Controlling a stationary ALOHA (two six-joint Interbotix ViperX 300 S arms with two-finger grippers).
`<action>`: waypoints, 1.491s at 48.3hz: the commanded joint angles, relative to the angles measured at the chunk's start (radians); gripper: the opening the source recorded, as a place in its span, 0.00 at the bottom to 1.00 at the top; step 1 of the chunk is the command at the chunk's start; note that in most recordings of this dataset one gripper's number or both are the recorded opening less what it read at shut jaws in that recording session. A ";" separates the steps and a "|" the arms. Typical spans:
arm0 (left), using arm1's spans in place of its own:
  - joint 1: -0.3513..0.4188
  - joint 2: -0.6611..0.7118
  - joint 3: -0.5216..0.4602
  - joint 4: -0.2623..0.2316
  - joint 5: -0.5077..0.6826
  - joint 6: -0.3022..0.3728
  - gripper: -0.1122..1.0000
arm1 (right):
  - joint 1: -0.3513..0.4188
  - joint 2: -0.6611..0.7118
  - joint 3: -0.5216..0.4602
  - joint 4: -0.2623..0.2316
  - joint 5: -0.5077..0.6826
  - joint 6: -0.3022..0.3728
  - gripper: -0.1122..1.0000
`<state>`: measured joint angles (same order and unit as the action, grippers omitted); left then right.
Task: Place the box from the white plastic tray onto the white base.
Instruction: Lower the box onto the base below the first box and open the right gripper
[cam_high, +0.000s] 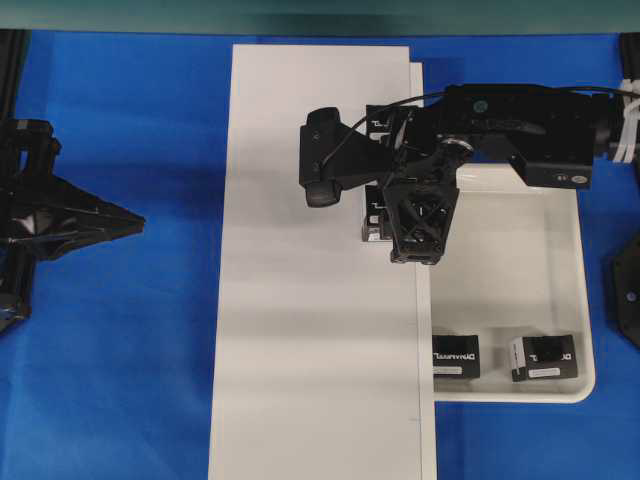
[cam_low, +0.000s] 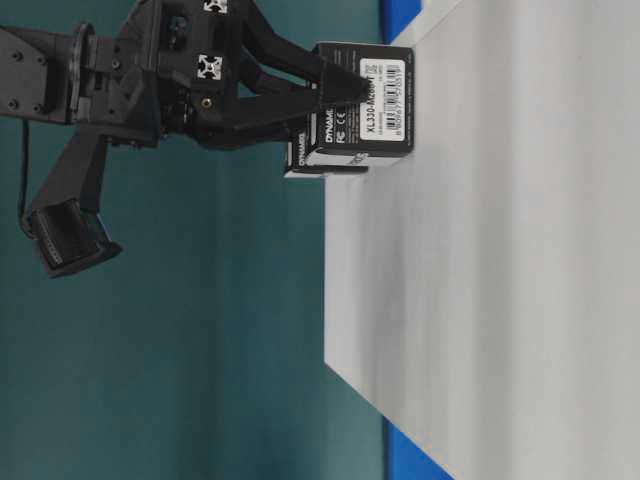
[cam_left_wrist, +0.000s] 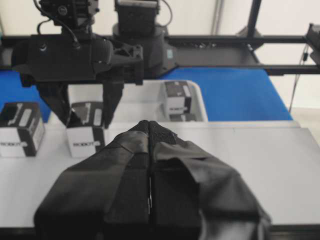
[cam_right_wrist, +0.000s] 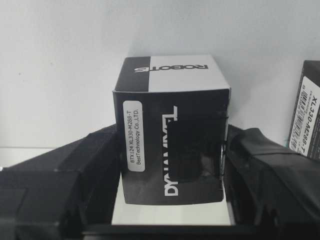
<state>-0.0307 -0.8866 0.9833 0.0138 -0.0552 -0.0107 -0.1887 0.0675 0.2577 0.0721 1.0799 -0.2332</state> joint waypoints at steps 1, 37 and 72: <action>0.000 0.003 -0.026 0.003 -0.005 -0.002 0.03 | 0.002 0.018 0.002 -0.002 -0.003 0.003 0.62; 0.000 -0.002 -0.023 0.002 -0.003 -0.002 0.03 | 0.009 0.018 0.003 -0.009 -0.034 0.020 0.98; 0.003 0.005 -0.023 0.002 0.002 -0.003 0.03 | -0.009 -0.166 -0.008 -0.008 -0.072 0.025 0.98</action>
<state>-0.0291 -0.8866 0.9833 0.0123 -0.0491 -0.0123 -0.1994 -0.0537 0.2623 0.0614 1.0262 -0.2102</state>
